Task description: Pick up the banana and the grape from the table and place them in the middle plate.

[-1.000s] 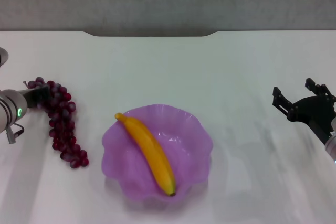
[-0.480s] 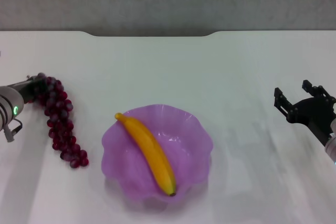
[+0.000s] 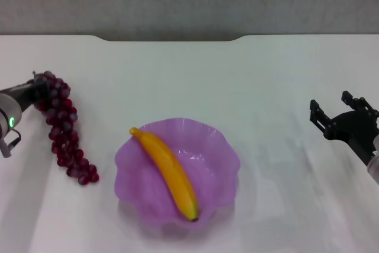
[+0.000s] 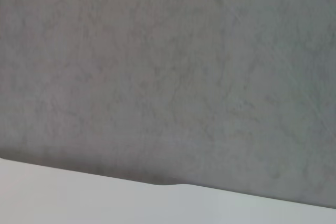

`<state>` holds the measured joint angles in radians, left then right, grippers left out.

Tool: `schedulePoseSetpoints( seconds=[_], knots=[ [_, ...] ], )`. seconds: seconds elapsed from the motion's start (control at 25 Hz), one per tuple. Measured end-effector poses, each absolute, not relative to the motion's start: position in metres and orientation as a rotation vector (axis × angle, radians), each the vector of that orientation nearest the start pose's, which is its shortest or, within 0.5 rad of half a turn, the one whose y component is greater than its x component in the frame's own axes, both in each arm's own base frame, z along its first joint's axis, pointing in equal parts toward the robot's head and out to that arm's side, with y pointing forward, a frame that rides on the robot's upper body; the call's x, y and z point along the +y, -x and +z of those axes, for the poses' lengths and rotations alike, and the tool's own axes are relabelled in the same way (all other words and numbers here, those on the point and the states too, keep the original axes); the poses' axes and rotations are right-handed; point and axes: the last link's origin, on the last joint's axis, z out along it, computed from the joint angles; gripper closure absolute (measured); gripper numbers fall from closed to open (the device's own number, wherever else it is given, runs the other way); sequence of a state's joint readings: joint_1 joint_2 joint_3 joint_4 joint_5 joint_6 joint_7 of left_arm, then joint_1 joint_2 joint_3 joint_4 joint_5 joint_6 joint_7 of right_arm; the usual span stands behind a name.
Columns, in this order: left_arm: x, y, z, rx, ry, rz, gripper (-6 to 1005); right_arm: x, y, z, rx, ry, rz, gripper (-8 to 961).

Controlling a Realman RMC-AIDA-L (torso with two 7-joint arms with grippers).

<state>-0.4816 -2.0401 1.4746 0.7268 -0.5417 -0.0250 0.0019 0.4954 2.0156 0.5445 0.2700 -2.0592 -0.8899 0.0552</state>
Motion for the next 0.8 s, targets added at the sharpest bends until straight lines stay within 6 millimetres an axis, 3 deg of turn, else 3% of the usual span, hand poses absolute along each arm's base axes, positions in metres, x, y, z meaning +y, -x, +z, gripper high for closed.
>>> schedulePoseSetpoints(
  seconds=[0.56, 0.8],
  knots=[
    [0.406, 0.286, 0.058, -1.025, 1.522, -0.527, 872, 0.348, -0.332, -0.042, 0.604, 1.807, 0.466, 210],
    [0.395, 0.265, 0.068, -0.987, 1.562, -0.554, 872, 0.348, -0.332, -0.042, 0.603, 1.807, 0.463, 214]
  ],
)
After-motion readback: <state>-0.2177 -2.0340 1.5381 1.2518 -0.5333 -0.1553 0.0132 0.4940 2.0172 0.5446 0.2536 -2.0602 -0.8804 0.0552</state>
